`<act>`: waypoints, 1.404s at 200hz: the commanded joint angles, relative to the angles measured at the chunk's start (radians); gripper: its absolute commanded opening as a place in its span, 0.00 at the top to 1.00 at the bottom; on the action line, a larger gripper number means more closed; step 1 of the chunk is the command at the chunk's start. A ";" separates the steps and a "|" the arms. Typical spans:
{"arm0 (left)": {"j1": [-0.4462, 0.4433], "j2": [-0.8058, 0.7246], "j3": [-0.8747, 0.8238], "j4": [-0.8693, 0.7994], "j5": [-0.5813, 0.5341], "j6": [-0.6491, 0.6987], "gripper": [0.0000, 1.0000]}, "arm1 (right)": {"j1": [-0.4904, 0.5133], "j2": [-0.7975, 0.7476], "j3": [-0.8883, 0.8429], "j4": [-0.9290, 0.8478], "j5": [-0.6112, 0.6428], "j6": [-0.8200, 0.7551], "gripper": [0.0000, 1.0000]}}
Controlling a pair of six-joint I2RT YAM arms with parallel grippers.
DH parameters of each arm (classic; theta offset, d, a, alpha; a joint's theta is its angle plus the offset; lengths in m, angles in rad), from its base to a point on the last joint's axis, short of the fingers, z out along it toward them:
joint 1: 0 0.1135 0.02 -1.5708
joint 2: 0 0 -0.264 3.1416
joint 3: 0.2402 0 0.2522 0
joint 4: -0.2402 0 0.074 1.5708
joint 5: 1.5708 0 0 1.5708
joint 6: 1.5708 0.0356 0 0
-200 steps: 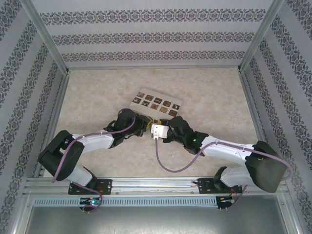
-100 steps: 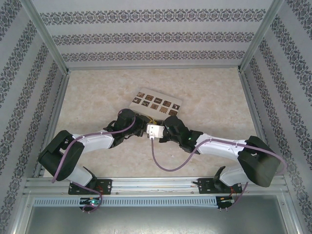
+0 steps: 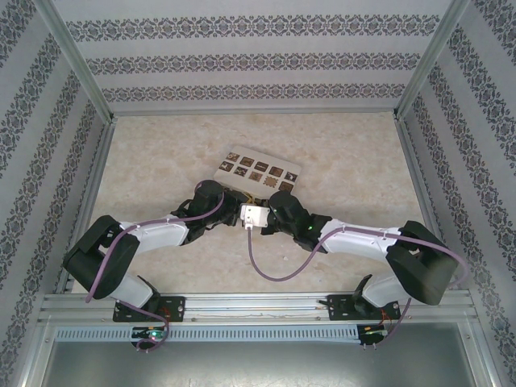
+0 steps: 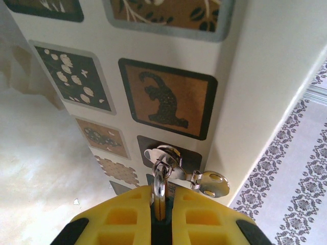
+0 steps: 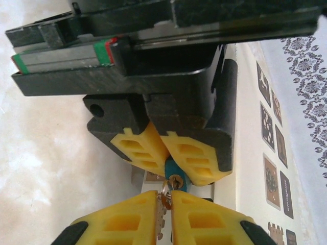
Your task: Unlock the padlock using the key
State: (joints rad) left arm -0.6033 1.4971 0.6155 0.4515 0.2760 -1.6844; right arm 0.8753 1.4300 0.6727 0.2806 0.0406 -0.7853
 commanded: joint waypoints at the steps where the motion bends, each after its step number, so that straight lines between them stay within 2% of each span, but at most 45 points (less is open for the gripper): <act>1: -0.021 -0.006 0.032 0.053 0.005 -0.017 1.00 | 0.013 0.015 0.030 0.014 0.010 0.003 0.90; 44: -0.023 -0.002 0.029 0.069 0.013 -0.024 1.00 | 0.013 0.036 0.034 0.015 0.028 -0.009 0.97; 90: -0.023 -0.004 0.036 0.072 0.025 -0.026 1.00 | 0.012 0.067 0.031 0.044 0.067 -0.035 0.97; 173: -0.027 -0.008 0.029 0.079 0.020 -0.031 1.00 | 0.012 0.090 0.038 0.075 0.081 -0.035 0.87; 218: -0.027 -0.011 0.027 0.084 0.016 -0.032 1.00 | 0.013 0.088 0.033 0.083 0.084 -0.030 0.86; 256: -0.027 -0.011 0.025 0.092 0.016 -0.033 1.00 | 0.012 0.086 0.033 0.093 0.074 0.008 1.00; 281: -0.029 -0.010 0.023 0.097 0.014 -0.035 1.00 | 0.013 0.080 0.025 0.114 0.071 0.061 1.00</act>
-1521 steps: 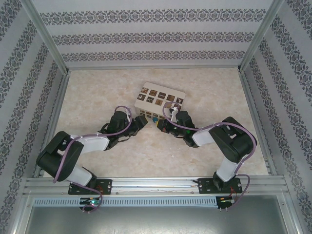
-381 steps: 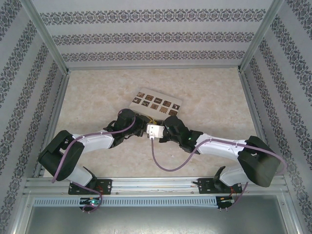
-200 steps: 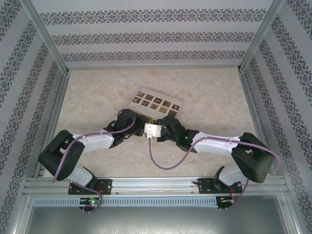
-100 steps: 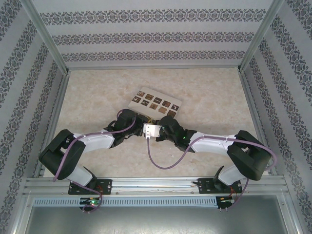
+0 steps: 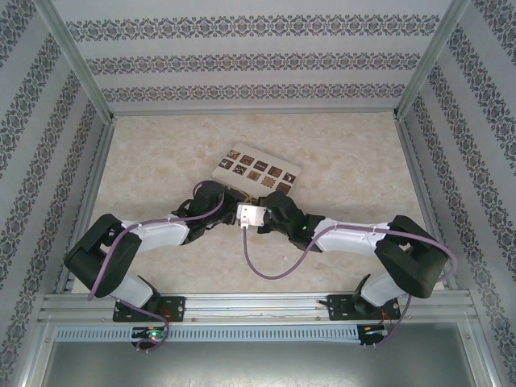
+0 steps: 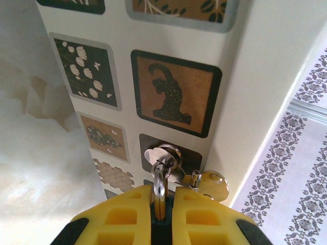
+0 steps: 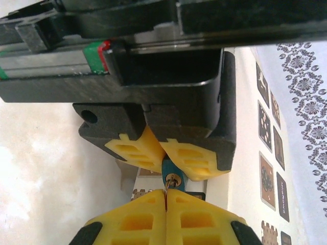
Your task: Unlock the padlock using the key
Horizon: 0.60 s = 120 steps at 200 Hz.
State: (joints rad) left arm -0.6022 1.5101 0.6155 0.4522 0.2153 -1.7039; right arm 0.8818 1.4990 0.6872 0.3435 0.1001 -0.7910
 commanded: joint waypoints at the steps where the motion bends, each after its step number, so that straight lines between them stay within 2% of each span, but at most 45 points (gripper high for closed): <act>1: -0.030 -0.023 0.023 0.096 0.075 -0.016 1.00 | 0.006 0.011 0.011 0.053 0.012 0.070 1.00; 91: -0.036 -0.003 0.005 0.125 0.072 -0.034 1.00 | 0.006 0.033 0.000 0.223 0.004 0.596 1.00; 120: -0.041 0.009 -0.008 0.141 0.066 -0.046 1.00 | 0.007 0.057 -0.018 0.249 0.008 0.654 1.00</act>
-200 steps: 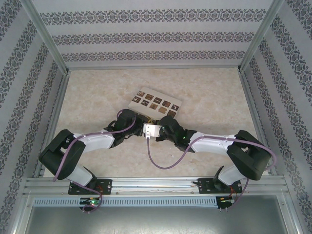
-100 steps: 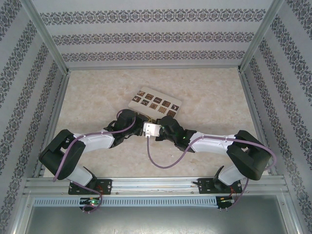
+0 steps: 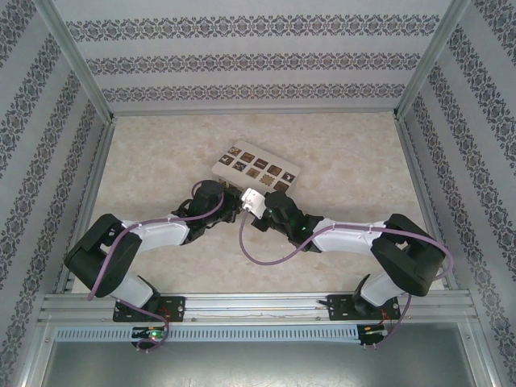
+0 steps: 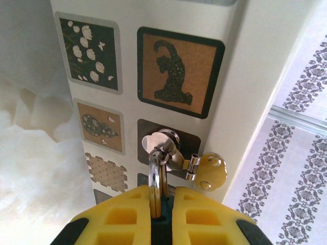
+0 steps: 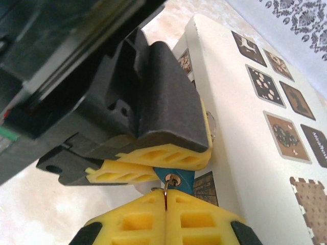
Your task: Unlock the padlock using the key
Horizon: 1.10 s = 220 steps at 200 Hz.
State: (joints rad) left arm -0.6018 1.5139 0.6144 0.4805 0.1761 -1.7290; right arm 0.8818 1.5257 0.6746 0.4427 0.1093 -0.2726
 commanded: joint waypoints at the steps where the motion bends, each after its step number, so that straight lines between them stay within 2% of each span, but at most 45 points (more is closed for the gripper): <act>1: -0.041 0.005 -0.007 0.114 0.105 -0.021 1.00 | 0.008 0.031 -0.007 0.149 -0.001 0.135 1.00; 74: -0.044 0.048 -0.038 0.145 0.084 -0.036 1.00 | 0.006 0.043 -0.067 0.166 0.008 0.175 1.00; 97: -0.044 0.080 -0.060 0.203 0.072 -0.035 1.00 | 0.006 0.054 -0.082 0.174 0.014 0.190 1.00; 118: -0.044 0.108 -0.073 0.241 0.071 -0.031 0.91 | 0.006 0.053 -0.100 0.189 0.027 0.199 1.00; 147: -0.043 0.124 -0.080 0.245 0.064 -0.016 0.88 | 0.006 0.044 -0.120 0.187 0.023 0.206 1.00; 181: -0.032 0.086 -0.075 0.122 0.037 0.053 0.78 | 0.001 0.019 -0.146 0.176 0.014 0.225 1.00; 220: -0.007 -0.003 -0.040 -0.046 0.024 0.170 0.61 | -0.010 -0.021 -0.174 0.155 0.010 0.254 1.00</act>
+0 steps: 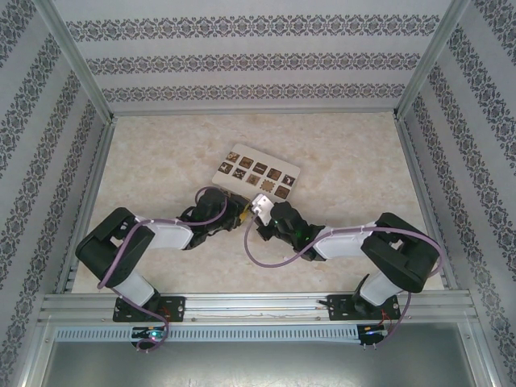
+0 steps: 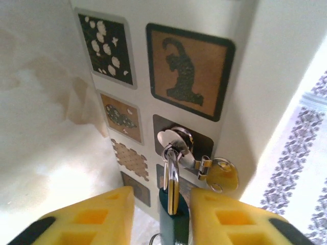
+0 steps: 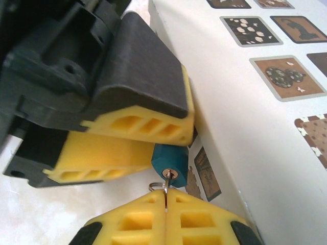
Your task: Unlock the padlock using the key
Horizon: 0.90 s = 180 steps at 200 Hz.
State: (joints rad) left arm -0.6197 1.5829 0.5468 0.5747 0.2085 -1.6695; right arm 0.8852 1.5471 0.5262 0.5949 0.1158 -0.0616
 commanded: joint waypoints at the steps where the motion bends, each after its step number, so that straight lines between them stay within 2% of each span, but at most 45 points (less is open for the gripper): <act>1: 0.011 -0.076 0.029 -0.146 -0.009 0.114 0.61 | -0.014 -0.042 -0.026 0.002 0.004 0.044 1.00; 29: 0.023 -0.196 0.056 -0.335 -0.074 0.226 0.50 | -0.028 -0.087 -0.051 -0.011 -0.010 0.074 1.00; 76: 0.028 -0.444 0.161 -0.716 -0.313 0.513 0.39 | -0.064 -0.216 -0.094 -0.081 -0.057 0.196 1.00; 124: 0.028 -0.592 0.205 -0.817 -0.461 0.729 0.37 | -0.121 -0.368 -0.159 -0.171 -0.128 0.371 1.00; 180: 0.027 -0.628 0.226 -0.816 -0.526 0.811 0.35 | -0.176 -0.541 -0.263 -0.278 -0.155 0.553 1.00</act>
State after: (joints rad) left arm -0.6056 0.9638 0.7334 -0.1833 -0.2558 -0.9440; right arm 0.7280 1.0668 0.3016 0.3660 -0.0109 0.3679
